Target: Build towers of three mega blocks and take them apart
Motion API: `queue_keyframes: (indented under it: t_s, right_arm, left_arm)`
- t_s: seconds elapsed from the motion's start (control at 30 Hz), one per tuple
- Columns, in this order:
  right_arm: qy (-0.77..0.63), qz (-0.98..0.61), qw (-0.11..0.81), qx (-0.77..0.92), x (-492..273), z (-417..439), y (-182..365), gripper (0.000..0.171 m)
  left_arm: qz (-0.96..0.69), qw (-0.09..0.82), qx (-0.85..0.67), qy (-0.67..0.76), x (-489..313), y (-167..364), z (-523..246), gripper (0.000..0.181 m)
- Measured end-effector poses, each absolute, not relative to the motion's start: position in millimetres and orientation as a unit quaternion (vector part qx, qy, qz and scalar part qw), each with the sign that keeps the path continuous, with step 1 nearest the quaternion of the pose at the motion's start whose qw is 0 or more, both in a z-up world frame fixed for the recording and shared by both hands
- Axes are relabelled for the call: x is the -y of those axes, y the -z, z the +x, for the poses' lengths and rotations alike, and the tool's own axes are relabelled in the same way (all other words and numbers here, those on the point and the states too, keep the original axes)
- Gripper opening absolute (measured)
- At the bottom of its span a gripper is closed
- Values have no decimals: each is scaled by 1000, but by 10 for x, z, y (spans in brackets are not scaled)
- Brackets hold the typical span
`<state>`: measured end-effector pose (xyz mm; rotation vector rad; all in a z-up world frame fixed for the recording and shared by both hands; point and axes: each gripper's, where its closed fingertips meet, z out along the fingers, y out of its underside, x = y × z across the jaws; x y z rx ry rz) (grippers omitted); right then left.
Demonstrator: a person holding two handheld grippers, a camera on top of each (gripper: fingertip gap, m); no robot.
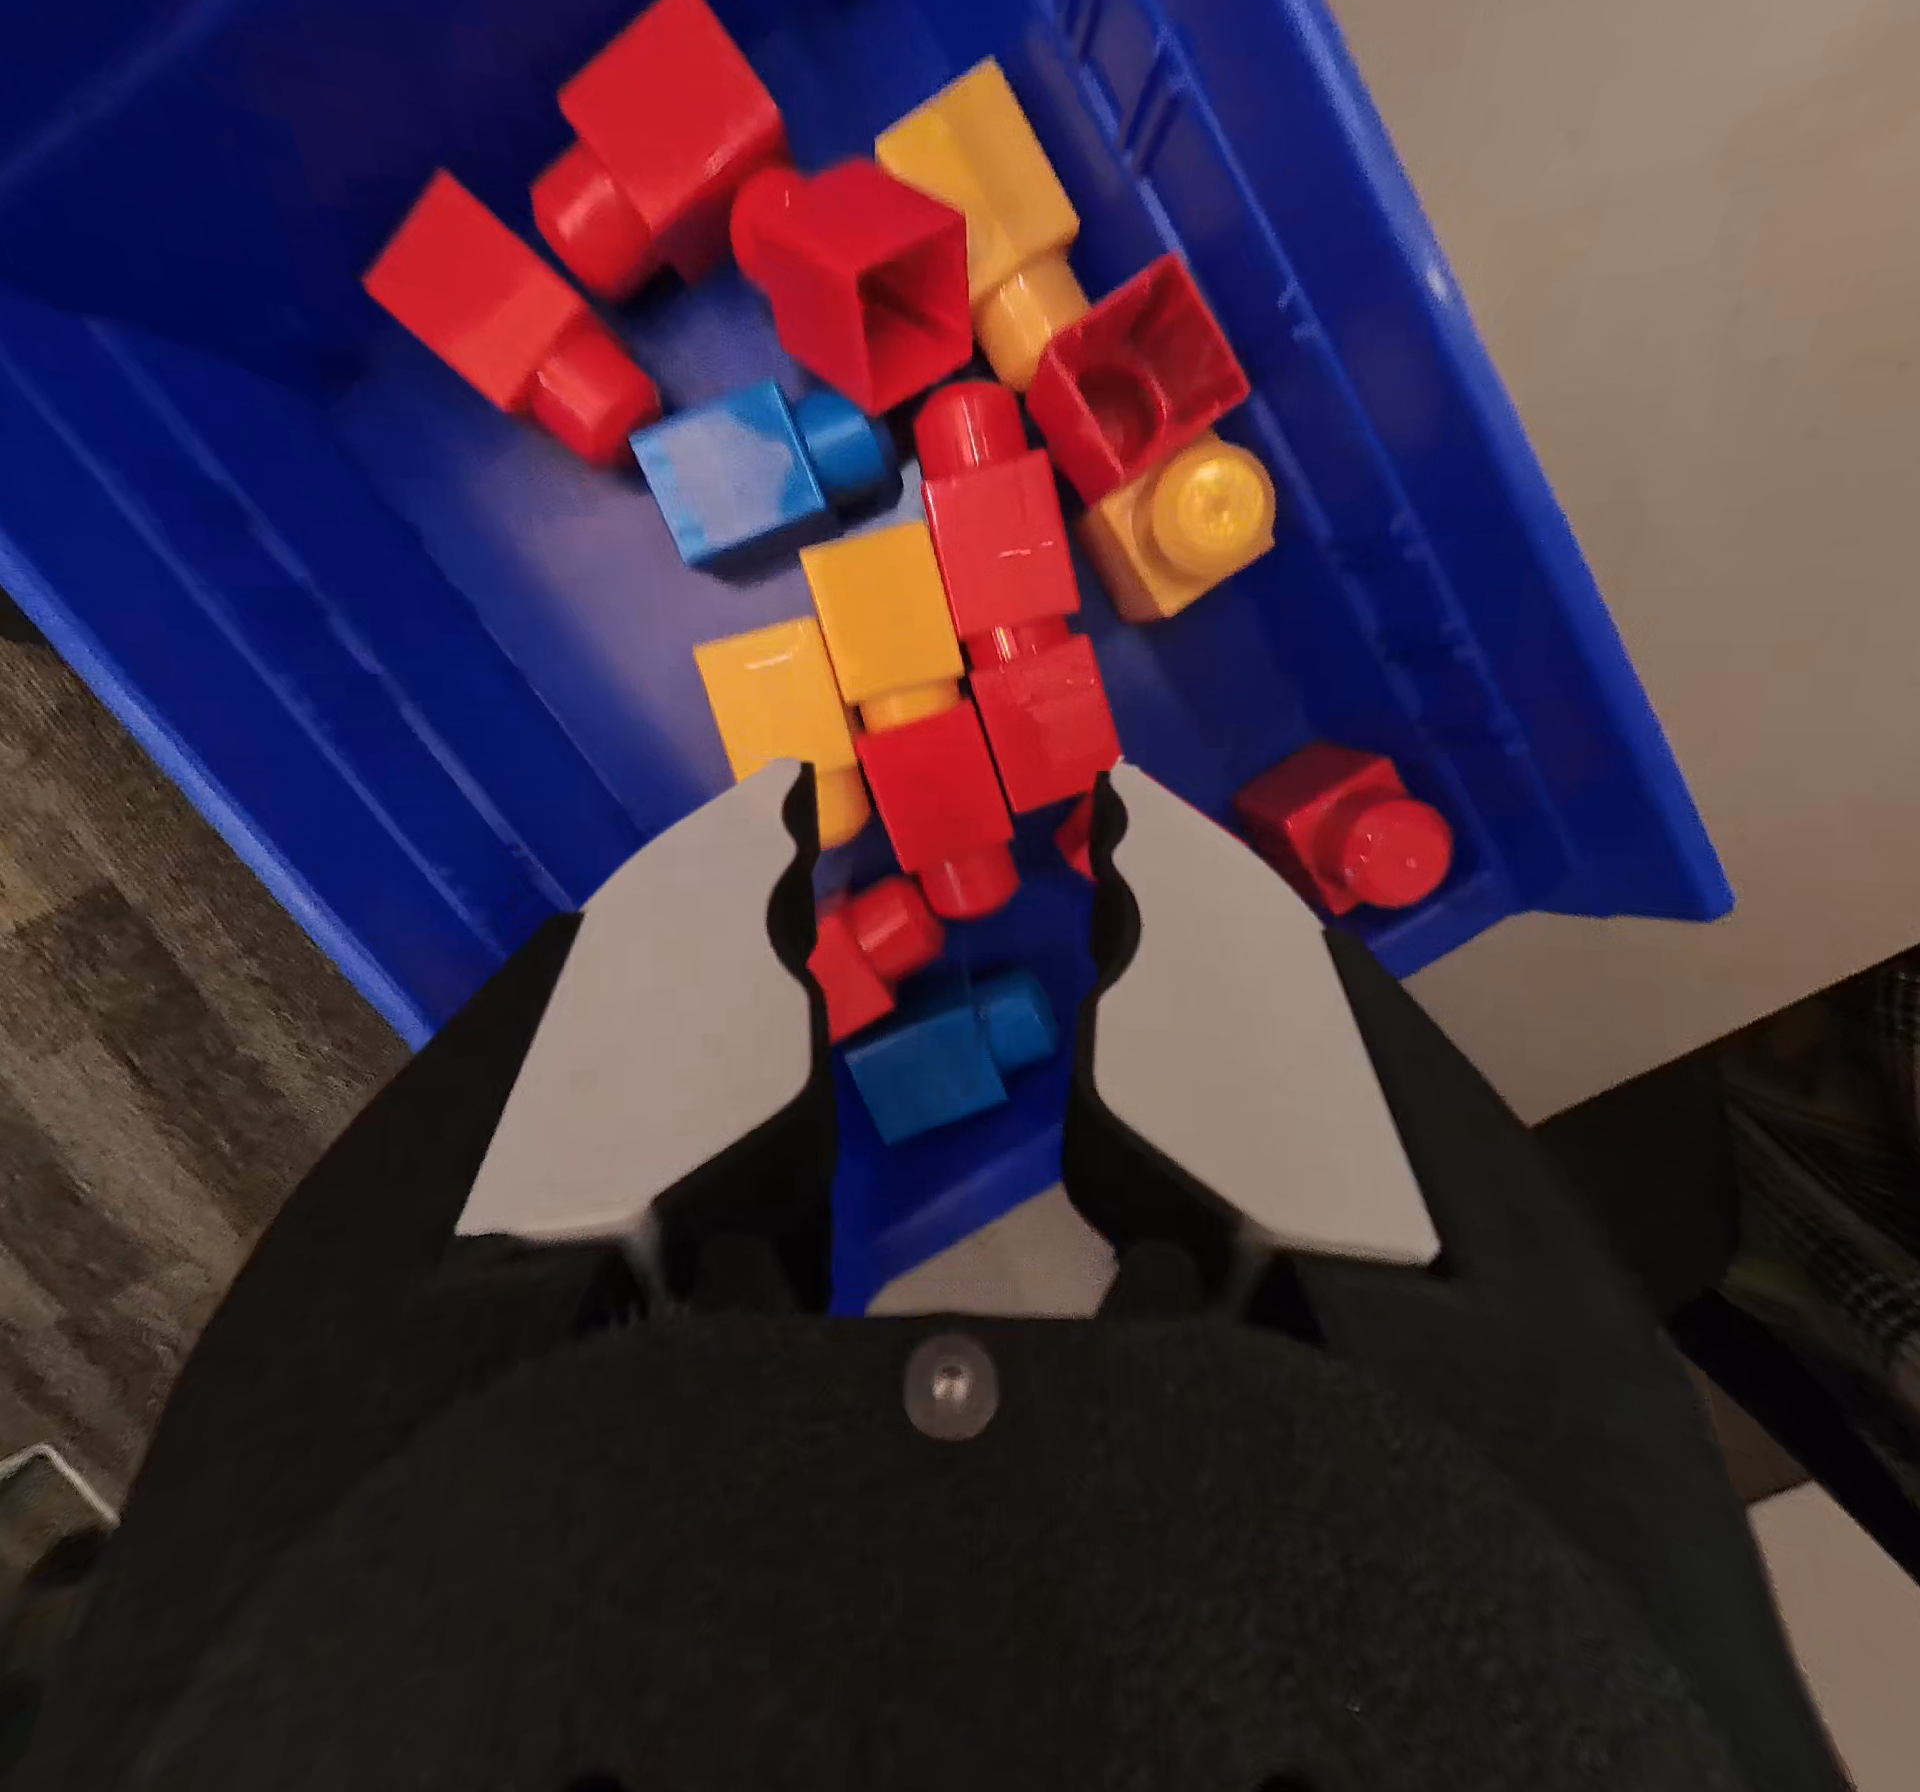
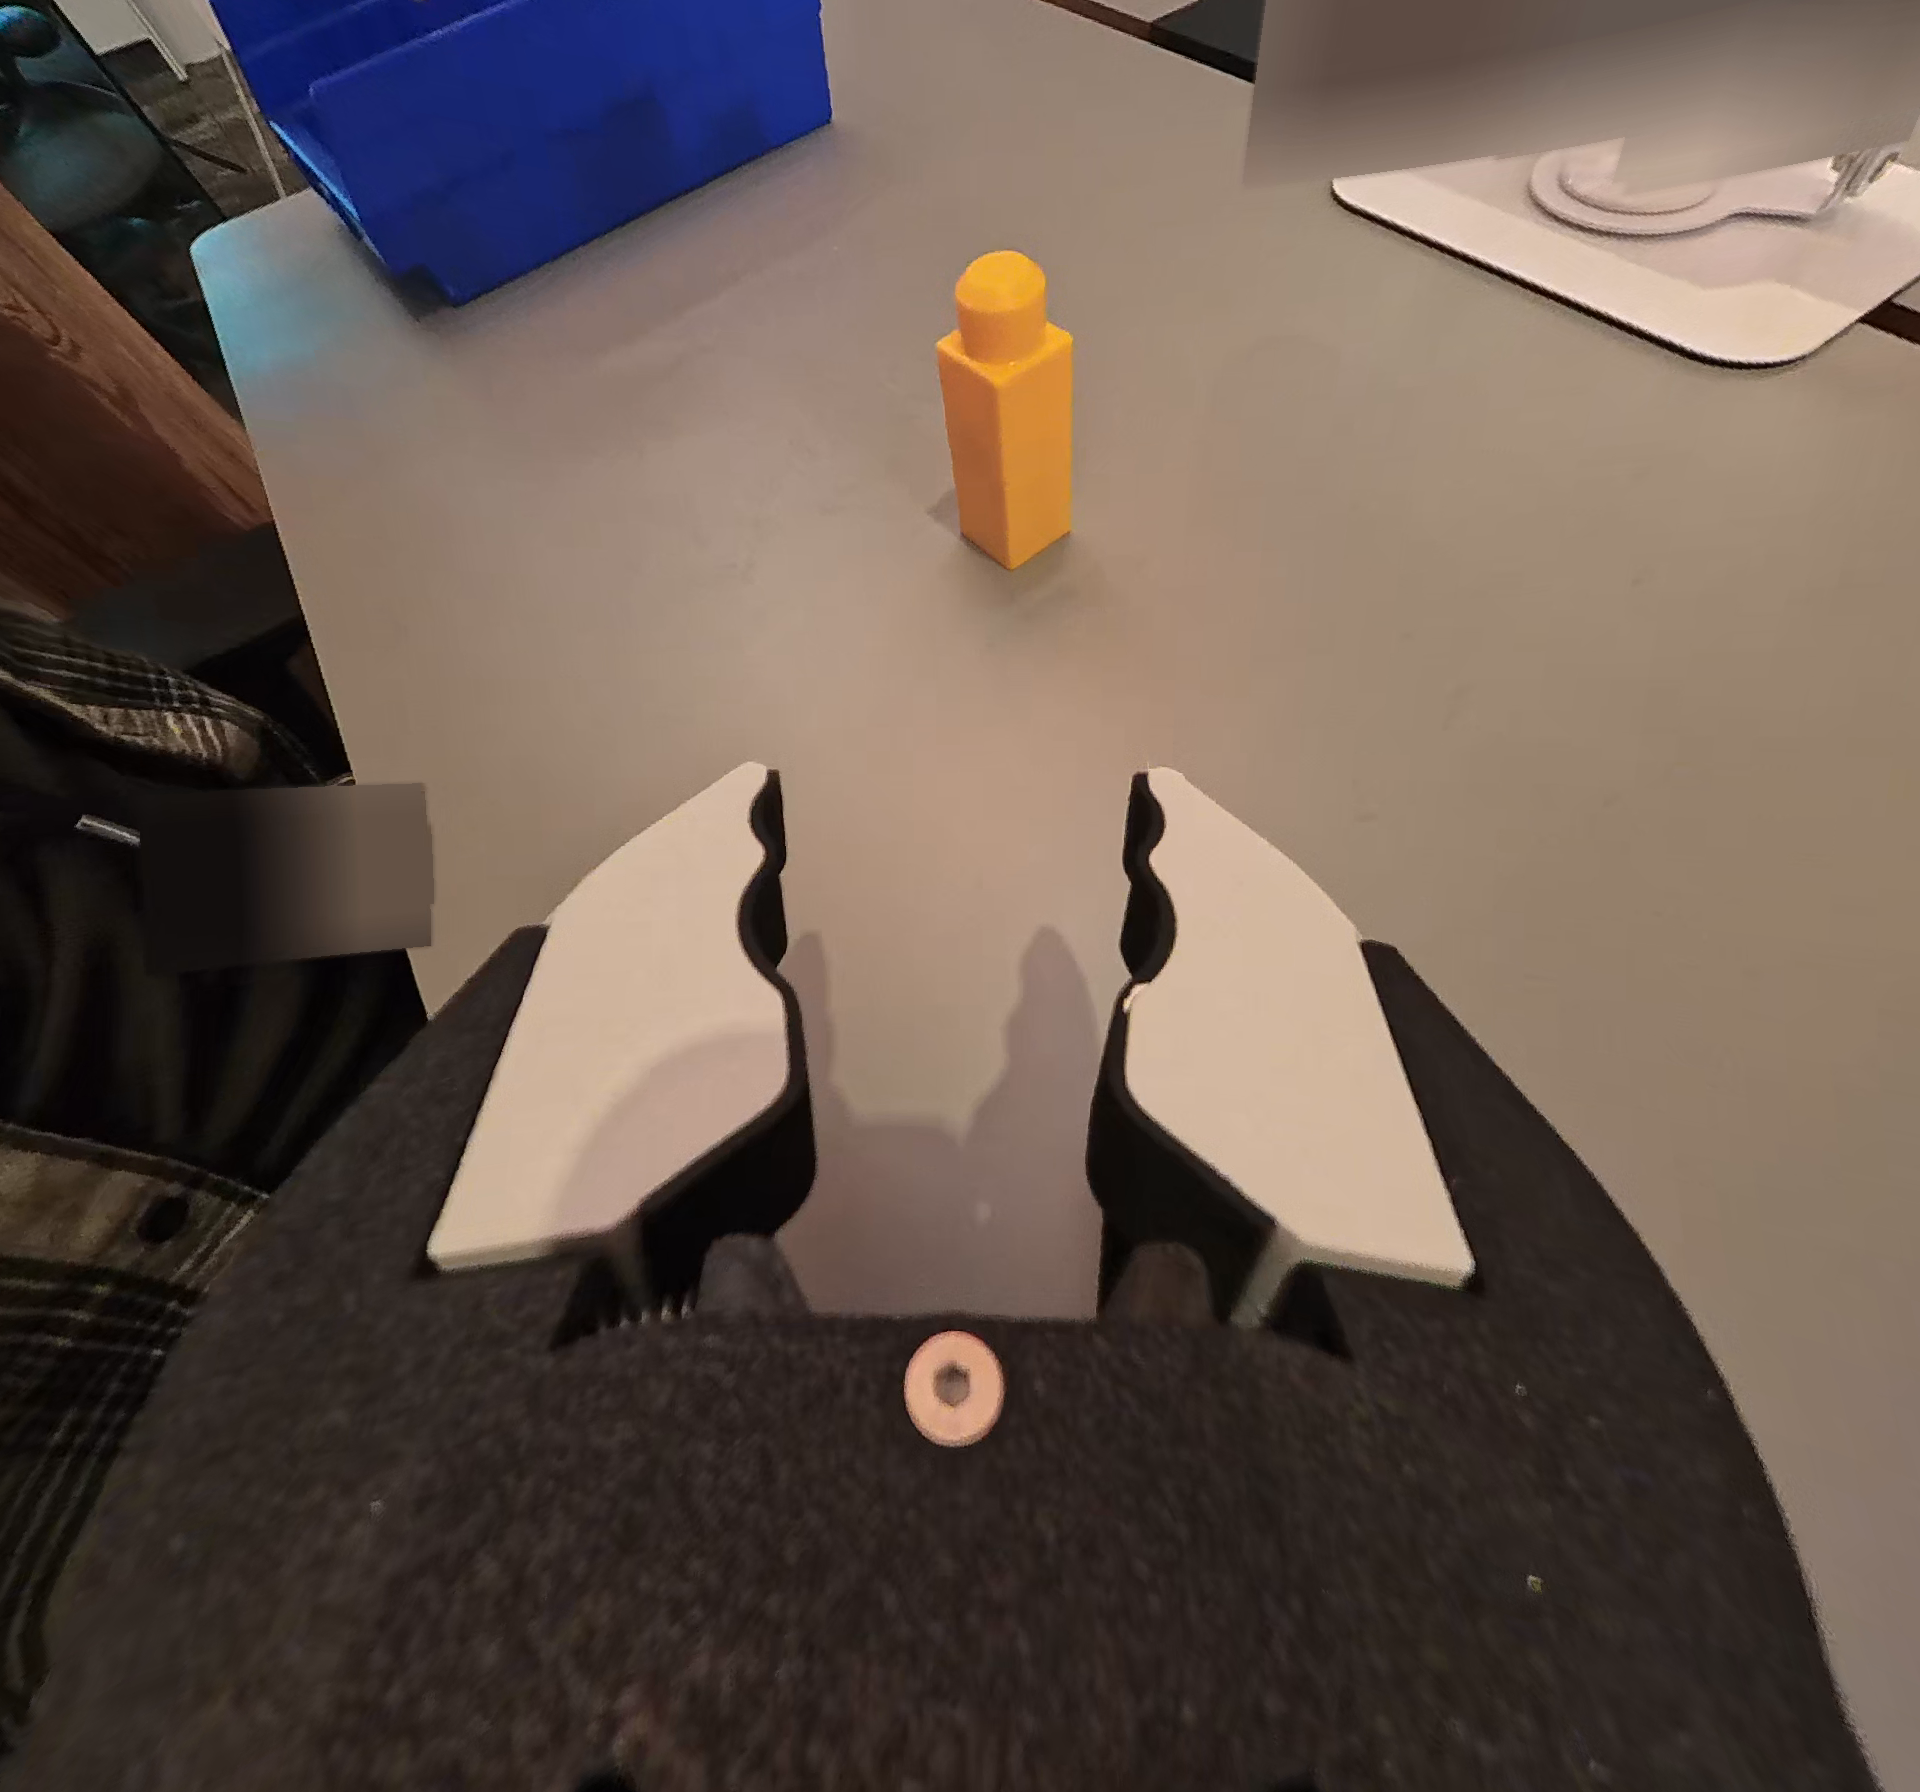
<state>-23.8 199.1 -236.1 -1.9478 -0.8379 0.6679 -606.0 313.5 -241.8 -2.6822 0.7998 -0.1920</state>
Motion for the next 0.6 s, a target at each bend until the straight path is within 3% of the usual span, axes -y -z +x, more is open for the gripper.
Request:
queue_keyframes:
  t_s: [0.6]
  right_arm:
    - [-267, -782, 454, 334, -1888, -249, 2314, 61]
  left_arm:
    - [-964, 75, -255, 21, -2748, 3007, -6248, 40]
